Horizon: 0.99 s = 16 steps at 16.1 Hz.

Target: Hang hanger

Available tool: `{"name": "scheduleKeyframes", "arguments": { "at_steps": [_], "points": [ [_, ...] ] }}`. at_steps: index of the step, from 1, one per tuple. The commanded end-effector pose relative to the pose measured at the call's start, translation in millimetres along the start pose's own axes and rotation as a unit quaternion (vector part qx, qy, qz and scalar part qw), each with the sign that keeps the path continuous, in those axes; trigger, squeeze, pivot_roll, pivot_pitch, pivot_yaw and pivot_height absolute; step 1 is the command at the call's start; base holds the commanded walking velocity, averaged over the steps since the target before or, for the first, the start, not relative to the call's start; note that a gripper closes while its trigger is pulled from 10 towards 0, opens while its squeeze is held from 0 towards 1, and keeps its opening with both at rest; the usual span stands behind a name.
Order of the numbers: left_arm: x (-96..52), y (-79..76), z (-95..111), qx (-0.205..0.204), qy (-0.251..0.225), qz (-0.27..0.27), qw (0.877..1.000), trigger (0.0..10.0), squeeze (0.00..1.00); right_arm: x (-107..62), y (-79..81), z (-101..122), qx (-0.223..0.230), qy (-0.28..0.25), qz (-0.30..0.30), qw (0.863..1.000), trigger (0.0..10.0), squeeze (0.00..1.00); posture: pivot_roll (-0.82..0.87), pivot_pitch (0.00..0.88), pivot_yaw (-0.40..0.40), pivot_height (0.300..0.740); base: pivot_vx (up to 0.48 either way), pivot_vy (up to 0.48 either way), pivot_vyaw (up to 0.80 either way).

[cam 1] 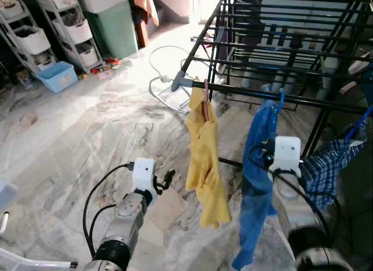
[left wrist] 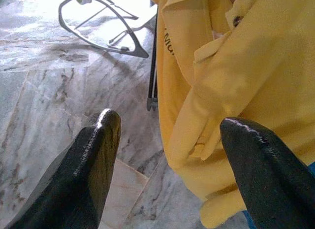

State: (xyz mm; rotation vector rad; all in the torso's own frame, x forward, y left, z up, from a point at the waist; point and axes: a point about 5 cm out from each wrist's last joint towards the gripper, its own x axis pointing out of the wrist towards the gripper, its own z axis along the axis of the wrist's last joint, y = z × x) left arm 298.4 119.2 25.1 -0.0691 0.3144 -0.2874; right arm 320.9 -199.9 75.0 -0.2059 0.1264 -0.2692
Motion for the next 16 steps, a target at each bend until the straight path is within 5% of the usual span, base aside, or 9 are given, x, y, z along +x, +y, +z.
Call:
{"name": "scheduleKeyframes", "arguments": {
  "at_steps": [1, 8, 16],
  "points": [
    [-1.3, 7.6, 2, 0.002, -0.003, 0.019, 1.0, 10.0, 0.0, -6.1, 3.7, 3, -0.001, -0.012, 0.013, 1.0, 10.0, 1.0, -0.28, 0.0, 0.045, 0.74, 0.0, 0.0, 0.0],
    [-7.7, 10.3, -12, 0.013, 0.008, 0.051, 0.999, 10.0, 0.0, -39.9, 5.0, -12, -0.013, -0.006, 0.043, 0.999, 10.0, 1.0, -0.28, 0.0, 0.013, 0.74, 0.0, 0.0, 0.0],
    [-8.5, 13.2, -11, 0.01, 0.006, 0.058, 0.998, 10.0, 0.0, -36.6, 3.6, -8, -0.011, 0.009, 0.044, 0.999, 10.0, 0.89, -0.26, 0.0, 0.02, 0.74, -0.251, 0.0, 0.0]
  ]
}}
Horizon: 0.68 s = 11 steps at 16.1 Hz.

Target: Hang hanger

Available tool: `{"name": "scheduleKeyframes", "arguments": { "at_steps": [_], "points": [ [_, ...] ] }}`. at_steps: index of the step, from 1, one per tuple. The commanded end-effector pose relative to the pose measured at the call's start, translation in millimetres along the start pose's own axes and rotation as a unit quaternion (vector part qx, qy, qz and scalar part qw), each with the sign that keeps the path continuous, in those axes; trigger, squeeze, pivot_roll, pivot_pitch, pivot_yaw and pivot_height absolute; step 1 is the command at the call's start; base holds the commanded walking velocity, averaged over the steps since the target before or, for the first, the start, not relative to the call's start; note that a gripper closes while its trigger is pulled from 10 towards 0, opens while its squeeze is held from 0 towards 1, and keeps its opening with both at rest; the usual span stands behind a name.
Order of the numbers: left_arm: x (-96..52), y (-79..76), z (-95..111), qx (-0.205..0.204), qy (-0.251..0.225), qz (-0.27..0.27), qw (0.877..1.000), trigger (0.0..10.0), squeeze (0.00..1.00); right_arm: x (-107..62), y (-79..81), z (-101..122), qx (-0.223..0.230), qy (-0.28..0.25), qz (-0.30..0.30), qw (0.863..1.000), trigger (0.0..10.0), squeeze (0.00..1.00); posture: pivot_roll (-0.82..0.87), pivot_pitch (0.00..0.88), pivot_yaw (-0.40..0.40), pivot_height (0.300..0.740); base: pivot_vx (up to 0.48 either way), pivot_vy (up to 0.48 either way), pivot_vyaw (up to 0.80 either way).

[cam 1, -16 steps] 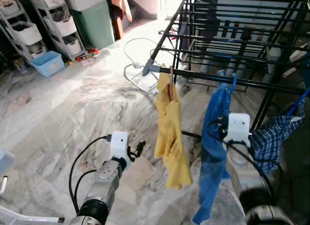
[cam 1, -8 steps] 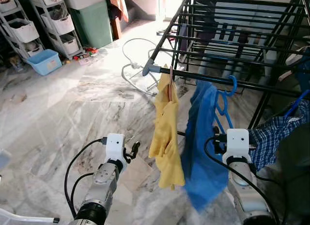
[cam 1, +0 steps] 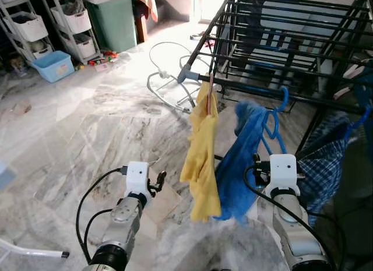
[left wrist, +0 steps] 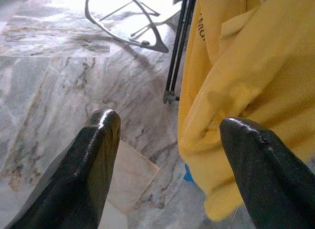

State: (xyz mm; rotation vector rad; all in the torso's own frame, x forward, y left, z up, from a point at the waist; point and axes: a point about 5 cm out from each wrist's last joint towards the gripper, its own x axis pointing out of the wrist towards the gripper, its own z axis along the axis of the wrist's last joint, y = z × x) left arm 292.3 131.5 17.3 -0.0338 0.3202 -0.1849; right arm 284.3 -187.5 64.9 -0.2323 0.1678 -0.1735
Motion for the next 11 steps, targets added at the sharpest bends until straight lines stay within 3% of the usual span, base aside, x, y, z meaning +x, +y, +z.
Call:
{"name": "scheduleKeyframes", "arguments": {
  "at_steps": [1, 3, 4, 5, 6, 7, 9, 10, 11],
  "points": [
    [-1.0, 2.2, -2, 0.003, 0.003, 0.004, 1.0, 10.0, 0.0, 0.3, -0.2, 5, 0.009, -0.004, -0.003, 1.0, 10.0, 0.82, -0.26, 0.0, 0.021, 0.74, -0.322, 0.0, 0.0],
    [0.0, 0.7, -1, 0.003, 0.002, 0.001, 1.0, 10.0, 0.0, -0.8, 1.9, 4, 0.009, -0.001, -0.001, 1.0, 10.0, 0.71, -0.27, 0.0, 0.023, 0.74, -0.321, 0.0, 0.0],
    [0.6, -0.2, -1, 0.004, 0.002, 0.0, 1.0, 10.0, 0.0, -1.4, 2.5, 3, 0.01, 0.002, 0.0, 1.0, 10.0, 0.61, -0.27, 0.0, 0.024, 0.74, -0.296, 0.0, 0.0],
    [0.9, -0.5, -1, 0.008, 0.003, 0.0, 1.0, 10.0, 0.0, -1.5, 3.6, 1, 0.013, 0.006, 0.0, 1.0, 10.0, 0.36, -0.27, 0.0, 0.025, 0.74, -0.281, 0.0, 0.0],
    [1.1, -0.2, -1, 0.01, 0.005, -0.001, 1.0, 10.0, 0.0, -1.1, 4.3, 1, 0.015, 0.007, 0.002, 1.0, 10.0, 0.35, -0.27, 0.0, 0.025, 0.74, -0.259, 0.0, 0.0],
    [1.4, 0.3, -1, 0.009, 0.006, -0.001, 1.0, 10.0, 0.0, 0.1, 5.3, 2, 0.015, 0.007, 0.003, 1.0, 10.0, 0.25, -0.26, 0.0, 0.026, 0.74, -0.259, 0.0, 0.0],
    [2.9, 3.8, 2, 0.008, -0.001, 0.006, 1.0, 10.0, 0.0, 5.2, 7.9, 3, 0.022, 0.007, 0.008, 1.0, 10.0, 0.16, -0.26, 0.0, 0.028, 0.74, 0.0, 0.0, 0.0],
    [3.3, 4.5, 3, 0.009, -0.002, 0.008, 1.0, 10.0, 0.0, 6.1, 8.6, 3, 0.024, 0.008, 0.011, 1.0, 10.0, 0.16, -0.25, 0.0, 0.028, 0.74, 0.0, 0.0, 0.0],
    [3.4, 6.7, 1, 0.014, 0.003, 0.012, 1.0, 10.0, 0.0, 7.2, 12.3, 0, 0.028, 0.012, 0.021, 0.999, 10.0, 0.0, -0.25, 0.0, 0.028, 0.74, 0.0, 0.0, 0.0]
  ]
}}
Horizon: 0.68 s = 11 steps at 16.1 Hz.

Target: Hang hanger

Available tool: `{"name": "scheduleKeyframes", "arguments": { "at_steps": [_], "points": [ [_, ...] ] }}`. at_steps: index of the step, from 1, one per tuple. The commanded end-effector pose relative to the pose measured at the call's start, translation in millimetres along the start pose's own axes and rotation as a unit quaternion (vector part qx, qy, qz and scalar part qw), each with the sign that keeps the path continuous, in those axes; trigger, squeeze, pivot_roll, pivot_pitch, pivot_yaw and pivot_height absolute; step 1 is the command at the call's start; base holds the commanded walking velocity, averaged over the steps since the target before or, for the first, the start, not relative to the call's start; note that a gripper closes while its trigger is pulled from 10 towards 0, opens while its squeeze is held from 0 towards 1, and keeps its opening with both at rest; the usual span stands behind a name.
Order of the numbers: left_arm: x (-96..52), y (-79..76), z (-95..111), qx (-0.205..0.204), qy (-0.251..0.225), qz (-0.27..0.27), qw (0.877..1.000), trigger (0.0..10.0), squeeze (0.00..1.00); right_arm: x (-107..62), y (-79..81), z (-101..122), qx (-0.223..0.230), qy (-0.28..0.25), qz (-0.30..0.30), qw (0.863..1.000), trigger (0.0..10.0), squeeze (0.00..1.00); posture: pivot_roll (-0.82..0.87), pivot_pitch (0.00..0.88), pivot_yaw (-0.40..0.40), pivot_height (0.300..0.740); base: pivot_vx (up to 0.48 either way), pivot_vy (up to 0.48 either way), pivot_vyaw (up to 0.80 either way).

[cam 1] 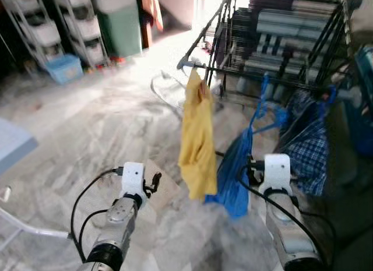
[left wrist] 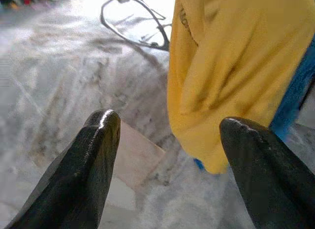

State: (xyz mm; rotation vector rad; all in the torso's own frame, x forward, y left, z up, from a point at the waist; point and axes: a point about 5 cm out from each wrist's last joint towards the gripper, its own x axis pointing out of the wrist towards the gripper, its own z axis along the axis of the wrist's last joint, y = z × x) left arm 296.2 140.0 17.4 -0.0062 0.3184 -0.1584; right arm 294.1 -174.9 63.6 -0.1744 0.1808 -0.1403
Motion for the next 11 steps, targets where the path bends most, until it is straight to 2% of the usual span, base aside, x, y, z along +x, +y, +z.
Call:
{"name": "scheduleKeyframes", "arguments": {
  "at_steps": [1, 4, 6, 11],
  "points": [
    [1.1, -1.7, -1, 0.002, 0.005, -0.002, 1.0, 10.0, 0.0, 0.0, -0.7, -5, 0.0, 0.007, 0.003, 1.0, 10.0, 0.0, -0.25, 0.0, 0.028, 0.74, 0.0, 0.0, 0.0],
    [-4.5, 5.8, -19, 0.019, 0.044, 0.012, 0.999, 10.0, 0.0, -0.6, 7.3, -20, 0.002, 0.031, 0.022, 0.999, 10.0, 0.0, -0.24, 0.0, 0.025, 0.74, 0.0, 0.0, 0.0],
    [-15.0, 16.2, -40, 0.031, 0.085, 0.033, 0.995, 10.0, 0.0, -1.9, 11.6, -36, -0.011, 0.058, 0.035, 0.998, 10.0, 0.0, -0.24, 0.0, 0.028, 0.74, 0.0, 0.0, 0.0],
    [-23.2, 24.0, -53, 0.039, 0.109, 0.04, 0.993, 10.0, 0.0, 0.5, 8.9, -49, 0.002, 0.084, 0.03, 0.996, 10.0, 0.0, -0.23, 0.0, 0.035, 0.74, 0.0, 0.0, 0.0]
  ]
}}
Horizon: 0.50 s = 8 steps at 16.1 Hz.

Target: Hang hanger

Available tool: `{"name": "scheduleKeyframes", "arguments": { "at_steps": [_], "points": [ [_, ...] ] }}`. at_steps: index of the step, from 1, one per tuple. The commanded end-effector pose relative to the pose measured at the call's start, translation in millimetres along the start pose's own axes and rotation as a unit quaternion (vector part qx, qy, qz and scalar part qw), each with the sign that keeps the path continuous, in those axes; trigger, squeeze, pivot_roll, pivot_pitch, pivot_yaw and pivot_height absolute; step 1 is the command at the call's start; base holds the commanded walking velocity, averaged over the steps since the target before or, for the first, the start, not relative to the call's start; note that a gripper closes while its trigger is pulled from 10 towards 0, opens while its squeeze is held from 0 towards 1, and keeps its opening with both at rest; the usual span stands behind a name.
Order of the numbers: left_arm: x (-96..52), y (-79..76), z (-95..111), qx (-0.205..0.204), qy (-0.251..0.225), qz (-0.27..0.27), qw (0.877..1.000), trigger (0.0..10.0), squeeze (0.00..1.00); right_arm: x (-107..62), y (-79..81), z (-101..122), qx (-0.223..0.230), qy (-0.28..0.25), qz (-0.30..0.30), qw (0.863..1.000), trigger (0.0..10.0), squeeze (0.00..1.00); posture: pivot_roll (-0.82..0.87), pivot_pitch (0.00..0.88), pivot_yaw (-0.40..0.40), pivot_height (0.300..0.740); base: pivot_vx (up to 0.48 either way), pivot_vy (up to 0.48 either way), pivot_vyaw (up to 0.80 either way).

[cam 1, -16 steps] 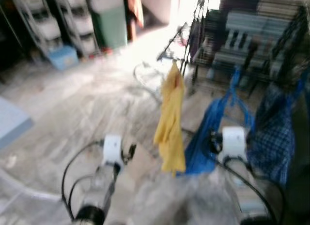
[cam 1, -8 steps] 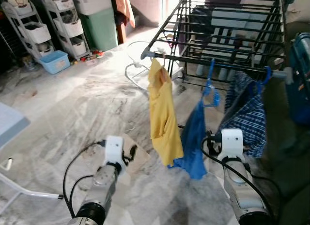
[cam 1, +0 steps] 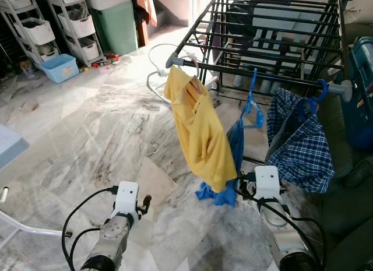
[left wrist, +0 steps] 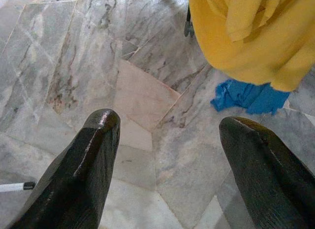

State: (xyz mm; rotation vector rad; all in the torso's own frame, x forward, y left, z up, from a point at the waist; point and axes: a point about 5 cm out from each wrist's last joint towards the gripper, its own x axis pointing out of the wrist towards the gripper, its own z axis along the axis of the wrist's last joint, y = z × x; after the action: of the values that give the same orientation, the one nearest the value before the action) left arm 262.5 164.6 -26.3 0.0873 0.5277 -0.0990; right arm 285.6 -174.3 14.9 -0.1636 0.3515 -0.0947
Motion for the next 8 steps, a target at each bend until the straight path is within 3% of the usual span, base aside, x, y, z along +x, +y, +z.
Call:
{"name": "scheduleKeyframes", "arguments": {
  "at_steps": [1, 8],
  "points": [
    [-0.9, 4.0, -2, 0.006, 0.002, 0.006, 1.0, 10.0, 0.0, 0.6, 0.9, -1, 0.006, 0.003, 0.002, 1.0, 10.0, 0.0, -0.23, 0.0, 0.037, 0.74, 0.0, 0.0, 0.0],
    [-5.3, 10.5, -17, 0.005, 0.042, 0.004, 0.999, 10.0, 0.0, -3.9, 9.0, -25, 0.017, 0.05, 0.019, 0.998, 10.0, 0.0, -0.24, 0.0, 0.045, 0.74, 0.0, 0.0, 0.0]
  ]
}}
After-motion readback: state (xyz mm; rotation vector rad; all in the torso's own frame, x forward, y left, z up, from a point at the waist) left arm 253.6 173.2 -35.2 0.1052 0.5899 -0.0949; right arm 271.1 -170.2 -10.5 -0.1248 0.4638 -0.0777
